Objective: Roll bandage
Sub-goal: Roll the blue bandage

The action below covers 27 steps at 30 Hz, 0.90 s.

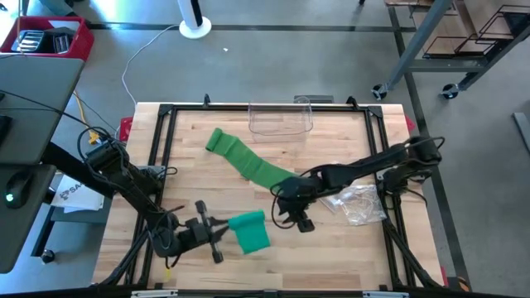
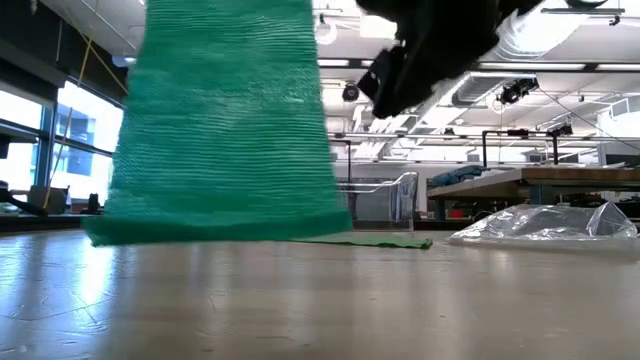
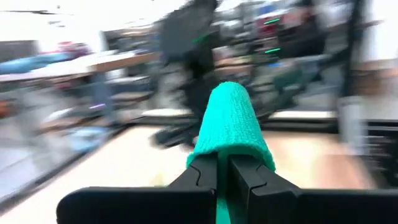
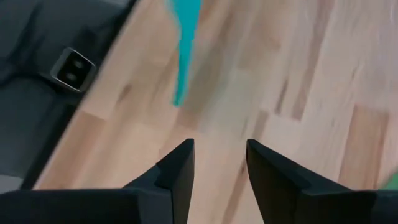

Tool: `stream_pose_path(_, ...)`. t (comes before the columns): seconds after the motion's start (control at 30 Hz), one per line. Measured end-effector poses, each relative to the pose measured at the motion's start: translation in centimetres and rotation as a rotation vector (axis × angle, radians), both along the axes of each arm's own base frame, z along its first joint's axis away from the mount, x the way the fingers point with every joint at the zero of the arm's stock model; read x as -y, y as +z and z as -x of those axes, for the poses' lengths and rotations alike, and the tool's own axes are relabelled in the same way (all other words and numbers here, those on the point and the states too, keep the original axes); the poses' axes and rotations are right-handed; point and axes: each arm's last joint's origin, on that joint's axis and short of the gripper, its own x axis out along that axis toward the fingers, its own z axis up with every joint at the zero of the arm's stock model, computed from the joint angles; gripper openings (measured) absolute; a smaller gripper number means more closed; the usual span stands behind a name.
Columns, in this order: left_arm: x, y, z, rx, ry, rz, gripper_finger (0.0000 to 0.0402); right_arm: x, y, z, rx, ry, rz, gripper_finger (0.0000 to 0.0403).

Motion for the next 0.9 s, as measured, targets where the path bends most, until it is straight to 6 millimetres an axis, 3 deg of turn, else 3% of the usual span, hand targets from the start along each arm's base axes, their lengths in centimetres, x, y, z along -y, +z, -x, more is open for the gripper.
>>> stream_pose_path(0.13,-1.0,-2.2,1.0,-0.063,0.195,-0.072,0.0001,-0.6,0.6,-0.1,0.064,0.009,0.003,0.0138)
stream_pose_path(0.27,-3.0,-5.5,2.1,-0.058,0.231,-0.056,0.0001,-1.3,0.5,-0.7,0.143,0.056,0.023,0.0138)
stream_pose_path(0.53,-8.6,-11.3,5.1,0.018,0.296,0.077,0.0001,-2.0,-3.4,-3.4,0.22,0.121,0.028,0.0138)
stream_pose_path(0.7,-11.0,-12.7,5.8,0.061,0.348,0.147,0.0001,-0.9,-6.3,-5.8,0.248,0.139,0.085,0.0138)
stream_pose_path(0.9,-11.8,-12.8,5.2,0.027,0.349,0.168,0.0001,1.1,-8.5,-9.7,0.238,0.123,0.142,0.0138)
